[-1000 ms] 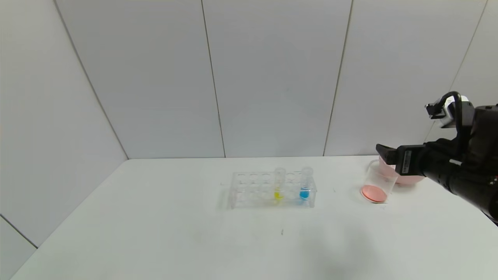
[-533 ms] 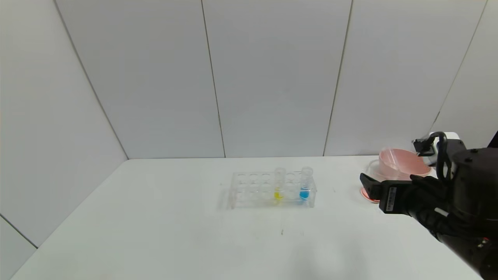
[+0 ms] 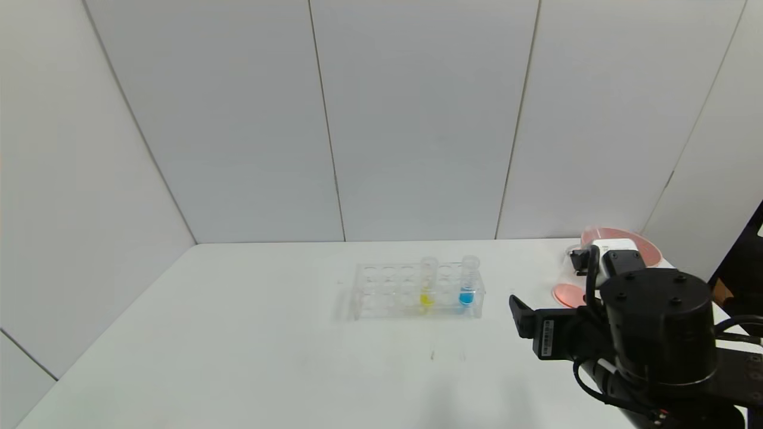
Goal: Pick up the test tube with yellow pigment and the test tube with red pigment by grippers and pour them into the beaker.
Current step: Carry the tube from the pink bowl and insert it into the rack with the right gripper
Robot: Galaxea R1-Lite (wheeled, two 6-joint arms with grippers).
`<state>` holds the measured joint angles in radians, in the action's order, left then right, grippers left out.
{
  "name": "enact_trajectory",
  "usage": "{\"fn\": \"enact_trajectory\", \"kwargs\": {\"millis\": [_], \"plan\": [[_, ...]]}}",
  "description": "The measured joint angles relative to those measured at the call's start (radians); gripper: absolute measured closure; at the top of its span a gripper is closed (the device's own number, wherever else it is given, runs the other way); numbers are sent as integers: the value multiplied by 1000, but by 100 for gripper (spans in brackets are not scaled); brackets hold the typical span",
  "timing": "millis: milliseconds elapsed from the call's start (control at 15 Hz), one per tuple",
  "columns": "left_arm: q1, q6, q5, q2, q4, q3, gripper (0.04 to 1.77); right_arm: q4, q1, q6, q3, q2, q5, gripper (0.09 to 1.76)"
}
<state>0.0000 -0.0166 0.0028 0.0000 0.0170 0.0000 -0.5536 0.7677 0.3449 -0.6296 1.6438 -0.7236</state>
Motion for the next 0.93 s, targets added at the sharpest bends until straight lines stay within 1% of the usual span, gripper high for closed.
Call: {"fn": "enact_trajectory", "kwargs": {"millis": [200, 400, 667, 933], "plan": [[0, 0, 0, 0, 0, 0, 9, 1, 40, 39, -48, 76, -57, 15], [0, 0, 0, 0, 0, 0, 9, -7, 88, 70, -139, 176, -110, 15], [0, 0, 0, 0, 0, 0, 9, -7, 144, 87, -272, 287, -113, 15], [0, 0, 0, 0, 0, 0, 9, -5, 156, 81, -362, 370, -102, 15]]}}
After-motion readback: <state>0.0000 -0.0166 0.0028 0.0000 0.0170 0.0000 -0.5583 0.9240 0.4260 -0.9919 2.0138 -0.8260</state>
